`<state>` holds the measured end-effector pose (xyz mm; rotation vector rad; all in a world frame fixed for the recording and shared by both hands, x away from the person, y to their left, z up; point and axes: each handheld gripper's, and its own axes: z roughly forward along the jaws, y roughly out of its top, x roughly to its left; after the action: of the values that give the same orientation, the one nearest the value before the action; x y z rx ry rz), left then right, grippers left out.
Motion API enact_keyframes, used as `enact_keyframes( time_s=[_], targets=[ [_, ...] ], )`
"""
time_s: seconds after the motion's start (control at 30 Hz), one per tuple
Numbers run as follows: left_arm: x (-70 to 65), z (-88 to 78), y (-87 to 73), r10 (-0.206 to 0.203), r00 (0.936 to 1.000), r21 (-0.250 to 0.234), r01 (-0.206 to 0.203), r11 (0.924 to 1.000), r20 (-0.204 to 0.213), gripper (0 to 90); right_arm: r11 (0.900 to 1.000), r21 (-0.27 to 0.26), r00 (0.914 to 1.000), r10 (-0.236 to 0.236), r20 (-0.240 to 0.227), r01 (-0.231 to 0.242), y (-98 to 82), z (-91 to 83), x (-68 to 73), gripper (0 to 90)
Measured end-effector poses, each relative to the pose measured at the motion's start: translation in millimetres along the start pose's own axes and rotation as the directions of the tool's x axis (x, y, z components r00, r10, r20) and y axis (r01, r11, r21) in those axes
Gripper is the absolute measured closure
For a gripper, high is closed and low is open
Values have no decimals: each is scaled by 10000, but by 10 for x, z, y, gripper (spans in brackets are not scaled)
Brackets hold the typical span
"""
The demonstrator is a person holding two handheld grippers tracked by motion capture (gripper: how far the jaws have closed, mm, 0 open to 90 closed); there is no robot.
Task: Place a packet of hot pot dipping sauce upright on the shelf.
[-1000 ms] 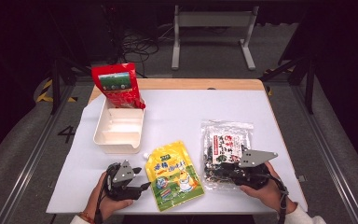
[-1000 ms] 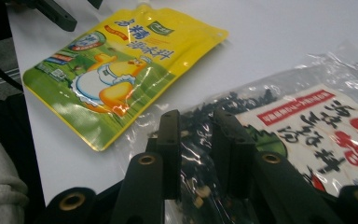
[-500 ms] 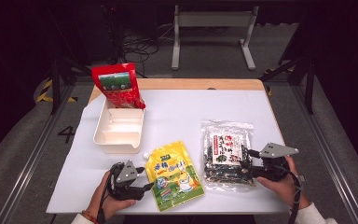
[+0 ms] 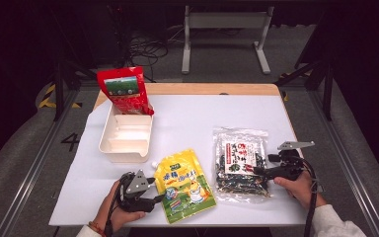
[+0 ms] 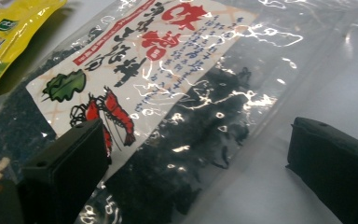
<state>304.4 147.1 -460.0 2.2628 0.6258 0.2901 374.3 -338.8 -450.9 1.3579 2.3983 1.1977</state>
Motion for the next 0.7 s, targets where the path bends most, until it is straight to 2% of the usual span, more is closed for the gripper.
enact_keyframes(
  time_s=[0.1,0.2,0.23,0.27,0.3,0.37,0.43,0.6,0.7],
  targets=[
    [-12,-11,14,63,10000,-51,-63,10000,-6,360,9998,127,9998,134,-176,-132,13,9,71,162],
    [-12,-9,26,75,10000,-57,-75,10000,-2,361,9986,263,9959,484,-768,-465,25,10,61,321],
    [-13,-5,32,85,10000,-70,-85,9999,-7,360,9976,305,9918,658,-1092,-628,27,17,51,375],
    [-13,-5,32,85,10000,-70,-85,9999,-7,359,9976,305,9918,658,-1092,-628,27,17,51,375],
    [-16,-2,36,81,10000,-69,-81,9999,23,359,9955,351,9874,916,-1291,-878,27,25,42,403],
    [-21,8,44,111,9999,-59,-111,9999,51,356,9946,386,9849,1013,-1407,-968,33,28,36,461],
    [-24,18,50,120,9999,-76,-119,9999,96,355,9914,334,9780,1307,-1629,-1269,20,31,14,515],
    [-23,15,62,126,9999,-130,-125,9998,72,350,9946,-34,9824,1022,-1566,-1040,9,-20,27,692],
    [-12,22,93,-35,9999,-285,39,9996,161,341,9962,-266,9846,781,-1567,-832,-3,-48,42,720]
  ],
)
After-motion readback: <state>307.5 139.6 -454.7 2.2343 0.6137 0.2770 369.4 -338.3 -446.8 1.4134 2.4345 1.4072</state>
